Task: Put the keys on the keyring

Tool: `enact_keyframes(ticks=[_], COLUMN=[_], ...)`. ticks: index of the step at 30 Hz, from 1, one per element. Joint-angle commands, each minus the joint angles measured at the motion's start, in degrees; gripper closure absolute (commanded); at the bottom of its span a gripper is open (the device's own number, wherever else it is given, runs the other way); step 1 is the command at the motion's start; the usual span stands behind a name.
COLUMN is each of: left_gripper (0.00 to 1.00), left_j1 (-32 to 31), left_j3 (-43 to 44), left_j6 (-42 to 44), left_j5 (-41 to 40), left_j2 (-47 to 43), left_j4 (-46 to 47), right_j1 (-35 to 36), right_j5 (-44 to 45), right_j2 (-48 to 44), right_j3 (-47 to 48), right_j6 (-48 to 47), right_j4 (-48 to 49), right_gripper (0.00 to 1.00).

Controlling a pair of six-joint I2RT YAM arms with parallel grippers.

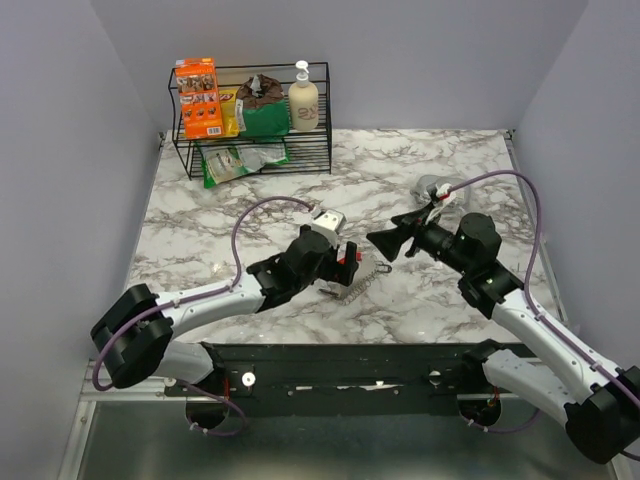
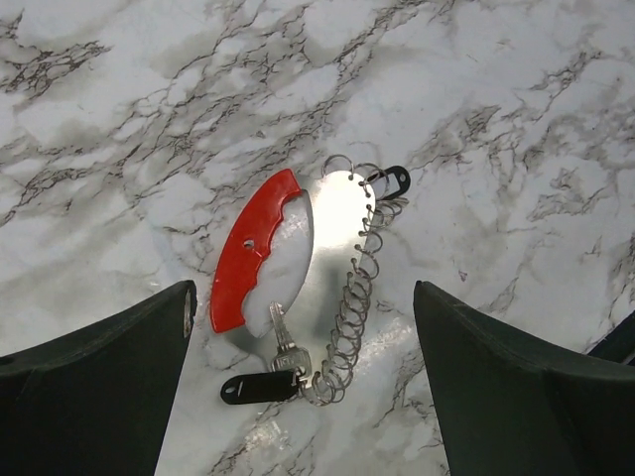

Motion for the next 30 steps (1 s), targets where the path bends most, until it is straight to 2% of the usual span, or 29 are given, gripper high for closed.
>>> enact_keyframes(ticks=[1, 4, 8, 14, 18, 25, 30], left_gripper=[0.01, 0.01, 0.01, 0.01, 0.01, 0.01, 0.01], left_j1=[5.2, 10.7, 16.7, 25.0, 32.3, 41.9, 43.0], left_j3=[4.2, 5.2, 3.3, 1.7, -0.3, -0.3, -0.2], left_j6=[-4.4, -7.2, -8.2, -8.1, -8.1, -10.1, -9.0], left_j5=[6.9, 11.9, 11.7, 5.8, 10.8, 13.2, 16.1], left_j2=[2.0, 3.6, 1.1, -5.9, -11.6, -22.1, -27.4], left_j4=[-6.1, -7.4, -7.4, -15.3, -17.1, -21.6, -21.7], right_j1=[-0.2, -0.2, -0.3, -0.9, -1.2, -1.5, -1.7], right_j5=[28.6, 36.6, 39.3, 37.7, 34.6, 32.3, 31.7], right_j2=[-1.1, -0.6, 0.6, 4.5, 6.5, 6.1, 5.1], right_j3=[-2.3, -3.2, -3.3, -3.0, -2.2, -2.5, -2.4], right_j6=[4.4, 5.6, 5.9, 5.5, 5.5, 5.9, 5.5], right_j4=[-6.9, -8.6, -10.3, -11.6, -13.3, -14.1, -14.1], right_gripper=[0.0, 0.0, 0.0, 0.0, 0.0, 0.0, 0.0])
